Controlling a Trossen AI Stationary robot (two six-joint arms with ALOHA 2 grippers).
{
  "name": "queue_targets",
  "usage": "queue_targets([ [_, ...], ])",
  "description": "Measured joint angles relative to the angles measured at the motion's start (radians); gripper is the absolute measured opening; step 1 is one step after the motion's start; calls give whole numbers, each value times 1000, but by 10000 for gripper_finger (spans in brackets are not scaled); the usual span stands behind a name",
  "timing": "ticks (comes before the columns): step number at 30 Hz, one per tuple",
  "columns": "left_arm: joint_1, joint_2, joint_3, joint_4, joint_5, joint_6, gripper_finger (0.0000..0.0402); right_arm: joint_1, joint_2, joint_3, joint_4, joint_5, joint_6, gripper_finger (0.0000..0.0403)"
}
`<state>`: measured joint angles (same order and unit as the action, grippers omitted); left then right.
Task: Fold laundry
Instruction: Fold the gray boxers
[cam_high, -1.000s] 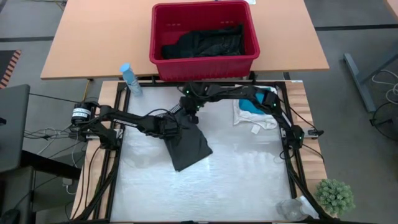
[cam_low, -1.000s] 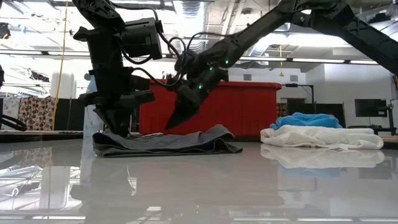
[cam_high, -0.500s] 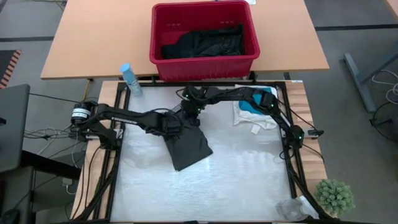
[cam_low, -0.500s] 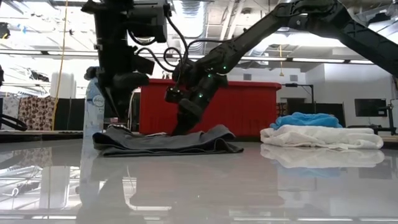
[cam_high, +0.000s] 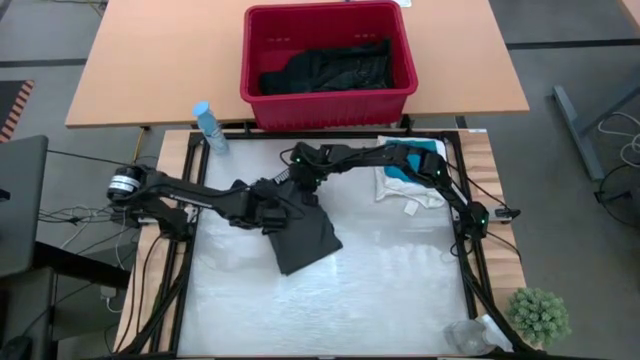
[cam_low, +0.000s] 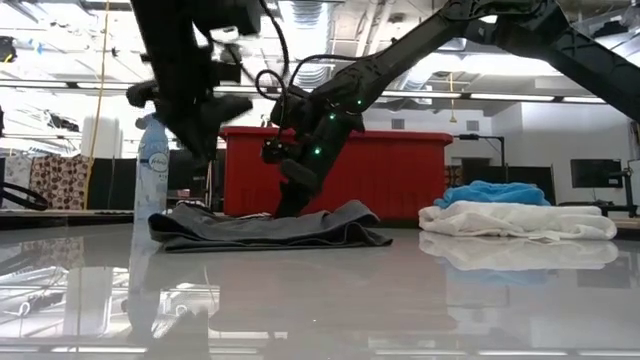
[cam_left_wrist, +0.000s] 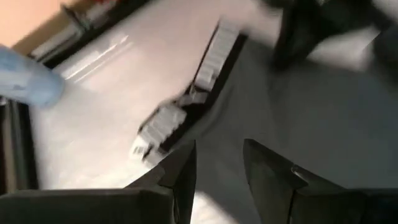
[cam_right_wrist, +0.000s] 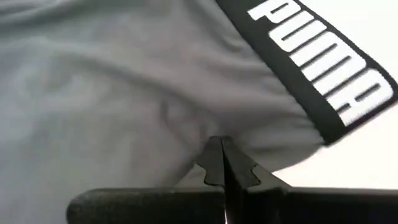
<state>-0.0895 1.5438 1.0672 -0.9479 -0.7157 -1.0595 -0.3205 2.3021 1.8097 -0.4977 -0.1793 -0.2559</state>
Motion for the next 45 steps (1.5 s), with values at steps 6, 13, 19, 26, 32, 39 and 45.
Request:
queue_targets([
  [6, -56, -193, 0, 26, -131, -51, 123, -17, -36, 77, -24, -2, -3, 11],
  [13, -106, -391, 0, 33, -178, -61, 123, -68, -43, 105, 13, -1, -29, 11],
  [19, -126, -417, 0, 31, -191, -51, 123, -102, -24, 77, 78, -1, -37, 11],
  [26, -130, -365, -11, 37, -142, -79, 123, -78, 6, 77, 110, -24, -34, 11],
  [32, -153, -332, -11, 44, -152, -64, 123, -57, 8, 77, 160, -7, -7, 11],
  [39, -180, -333, -11, 46, -152, -69, 123, -62, 9, 77, 53, -42, 176, 11],
  [45, -211, -333, -11, 47, -150, -48, 123, -6, -18, 76, -132, -106, 107, 11],
])
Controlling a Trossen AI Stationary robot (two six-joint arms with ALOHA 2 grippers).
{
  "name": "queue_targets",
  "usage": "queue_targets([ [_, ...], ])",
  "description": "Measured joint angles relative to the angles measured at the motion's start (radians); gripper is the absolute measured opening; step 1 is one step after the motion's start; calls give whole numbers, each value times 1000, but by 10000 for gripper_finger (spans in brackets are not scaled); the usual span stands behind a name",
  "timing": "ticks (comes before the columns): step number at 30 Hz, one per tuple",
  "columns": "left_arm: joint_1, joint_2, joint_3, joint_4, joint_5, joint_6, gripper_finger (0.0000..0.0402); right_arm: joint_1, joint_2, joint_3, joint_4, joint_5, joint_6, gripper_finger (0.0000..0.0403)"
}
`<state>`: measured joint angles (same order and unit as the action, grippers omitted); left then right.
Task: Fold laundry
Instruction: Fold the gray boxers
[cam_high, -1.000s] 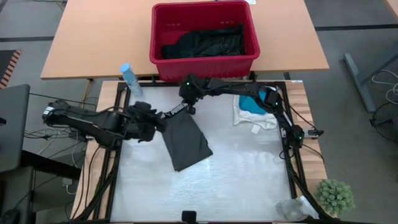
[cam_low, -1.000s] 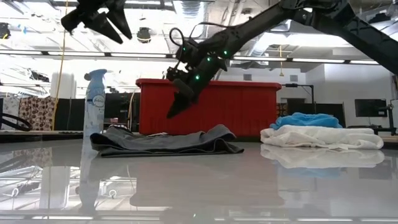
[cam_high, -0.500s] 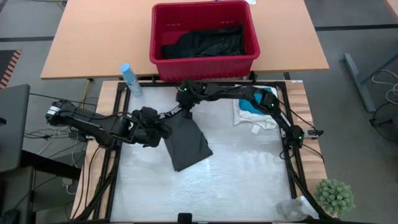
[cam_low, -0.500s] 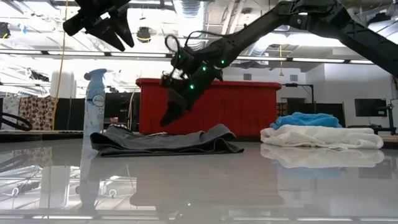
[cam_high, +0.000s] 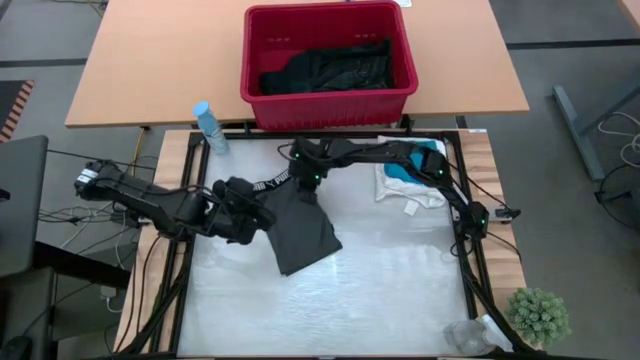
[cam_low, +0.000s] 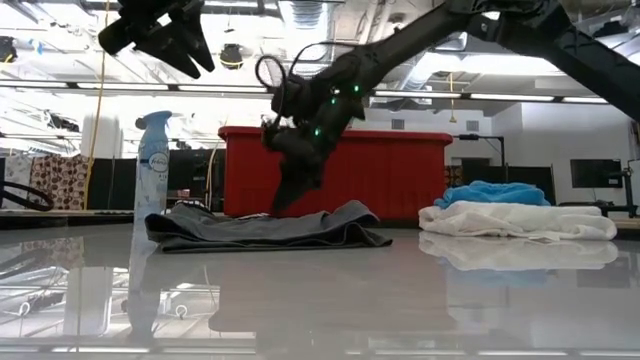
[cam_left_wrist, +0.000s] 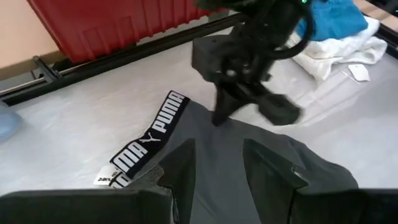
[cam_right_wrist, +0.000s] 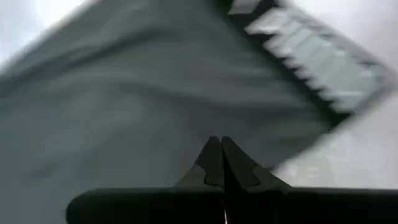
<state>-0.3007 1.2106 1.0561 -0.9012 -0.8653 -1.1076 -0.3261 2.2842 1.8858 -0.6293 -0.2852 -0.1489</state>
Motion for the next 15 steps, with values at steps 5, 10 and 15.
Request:
queue_targets([
  [5, -48, -14, 0, 3, -36, 8, 123, 35, -121, -60, 1, -54, -20, 11],
  [10, -89, -33, 0, 46, -85, 82, 123, 10, -415, -241, 89, -88, -34, 11],
  [15, -40, -34, -59, 70, -116, 121, 109, -39, -754, -508, 171, -51, 104, 11],
])
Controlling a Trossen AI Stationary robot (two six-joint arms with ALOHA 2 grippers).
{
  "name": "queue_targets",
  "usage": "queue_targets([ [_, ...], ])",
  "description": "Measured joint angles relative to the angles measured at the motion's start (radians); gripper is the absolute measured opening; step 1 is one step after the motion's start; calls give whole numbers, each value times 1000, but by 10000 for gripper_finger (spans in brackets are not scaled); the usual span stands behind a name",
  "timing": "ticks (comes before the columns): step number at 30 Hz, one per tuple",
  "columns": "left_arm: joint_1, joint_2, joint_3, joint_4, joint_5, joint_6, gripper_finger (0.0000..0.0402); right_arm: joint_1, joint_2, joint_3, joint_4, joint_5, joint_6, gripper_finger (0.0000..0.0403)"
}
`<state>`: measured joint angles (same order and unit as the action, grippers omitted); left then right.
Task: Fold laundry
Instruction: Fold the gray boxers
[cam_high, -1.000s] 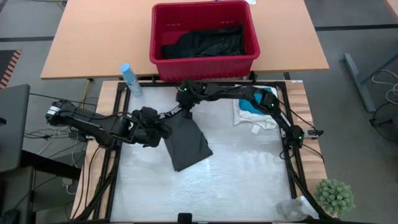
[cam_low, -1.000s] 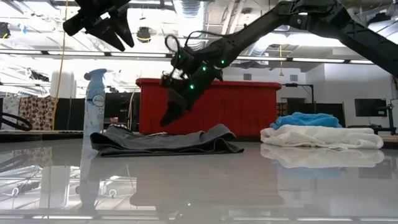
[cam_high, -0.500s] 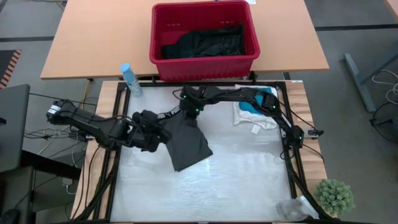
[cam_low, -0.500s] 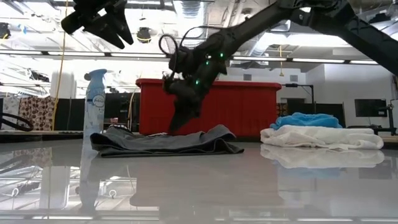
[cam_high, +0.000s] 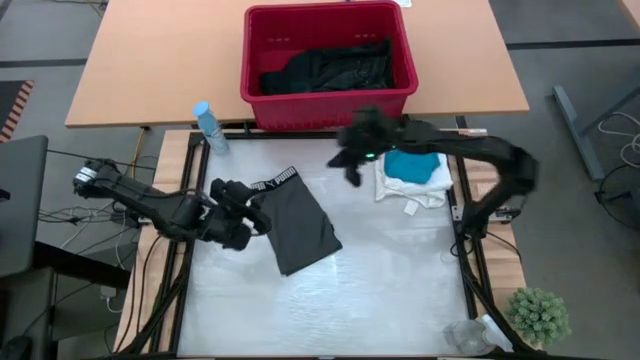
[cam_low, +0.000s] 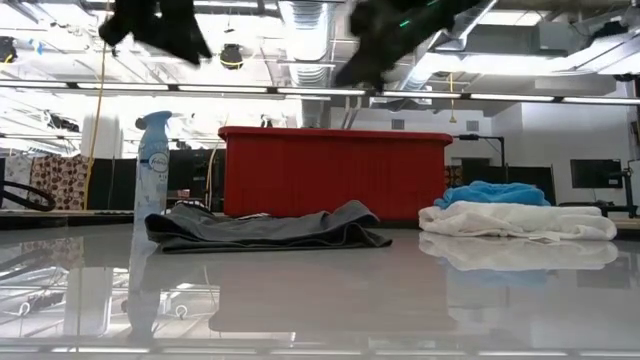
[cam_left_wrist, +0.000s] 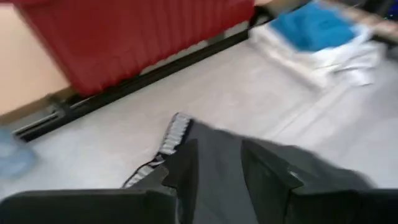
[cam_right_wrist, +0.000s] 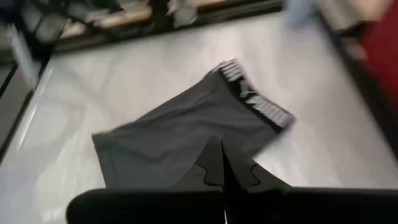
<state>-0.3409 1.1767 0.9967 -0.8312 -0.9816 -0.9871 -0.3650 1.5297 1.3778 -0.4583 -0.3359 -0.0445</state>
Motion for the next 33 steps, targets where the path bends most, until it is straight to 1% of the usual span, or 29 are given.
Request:
queue_targets([
  [3, 75, 0, -78, 74, 54, 27, 64, -1, -188, -118, 50, 123, 79, 11],
  [5, 137, 1, -126, 151, 122, 81, 22, -1, -289, -168, 59, 190, 118, 11],
  [6, 169, 2, -145, 185, 156, 110, 12, -1, -329, -186, 55, 219, 134, 11],
  [8, 243, 2, -173, 229, 210, 131, 6, 6, -402, -215, 54, 266, 162, 11],
  [12, 385, 43, -199, 249, 284, 128, 0, 28, -515, -242, 48, 351, 176, 11],
  [14, 448, 93, -199, 299, 305, 177, 0, 38, -550, -242, 49, 369, 177, 11],
  [17, 521, 198, -198, 392, 368, 266, 0, 46, -586, -242, 44, 370, 178, 12],
  [20, 567, 291, -185, 408, 393, 276, 0, 52, -614, -242, 45, 370, 179, 13],
  [29, 577, 421, -181, 454, 375, 324, 0, 52, -629, -242, 17, 369, 178, 14],
  [33, 575, 467, -181, 487, 390, 339, 0, 52, -629, -242, 16, 368, 190, 14],
])
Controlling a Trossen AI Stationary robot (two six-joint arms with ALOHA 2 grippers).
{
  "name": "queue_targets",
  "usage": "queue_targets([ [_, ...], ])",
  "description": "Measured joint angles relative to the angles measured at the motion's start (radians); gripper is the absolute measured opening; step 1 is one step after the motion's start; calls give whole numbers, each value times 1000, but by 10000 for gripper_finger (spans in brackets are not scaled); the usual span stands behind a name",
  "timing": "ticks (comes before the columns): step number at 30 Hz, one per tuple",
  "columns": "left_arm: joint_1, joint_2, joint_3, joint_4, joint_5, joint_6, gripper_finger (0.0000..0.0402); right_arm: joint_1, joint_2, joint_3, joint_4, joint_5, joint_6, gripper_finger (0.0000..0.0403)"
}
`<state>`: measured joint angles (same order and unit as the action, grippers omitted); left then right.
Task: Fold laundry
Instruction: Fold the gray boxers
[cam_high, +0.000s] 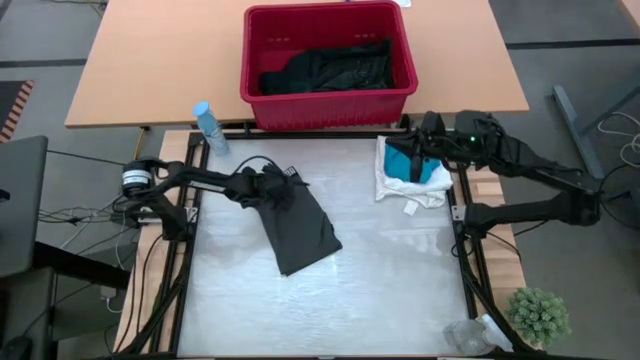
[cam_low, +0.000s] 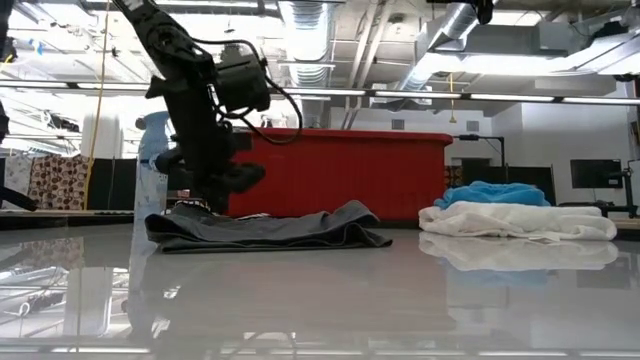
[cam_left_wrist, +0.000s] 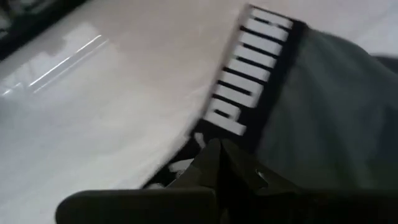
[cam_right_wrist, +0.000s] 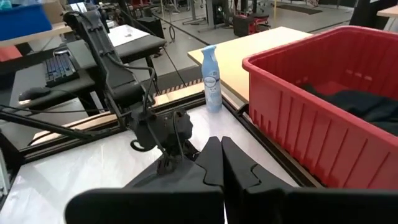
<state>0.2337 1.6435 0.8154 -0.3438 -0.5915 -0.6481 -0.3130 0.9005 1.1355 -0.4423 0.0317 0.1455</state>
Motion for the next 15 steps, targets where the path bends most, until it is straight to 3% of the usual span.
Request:
queue_targets([
  [6, -18, 90, 2, 138, 121, 134, 0, 5, -6, 0, -1, -5, 12, 15],
  [11, -45, 138, 6, 218, 197, 131, 0, 28, -10, 0, -5, -6, 12, 15],
  [15, -74, 142, 4, 352, 366, 278, 0, 31, -10, 0, -13, -7, 5, 15],
])
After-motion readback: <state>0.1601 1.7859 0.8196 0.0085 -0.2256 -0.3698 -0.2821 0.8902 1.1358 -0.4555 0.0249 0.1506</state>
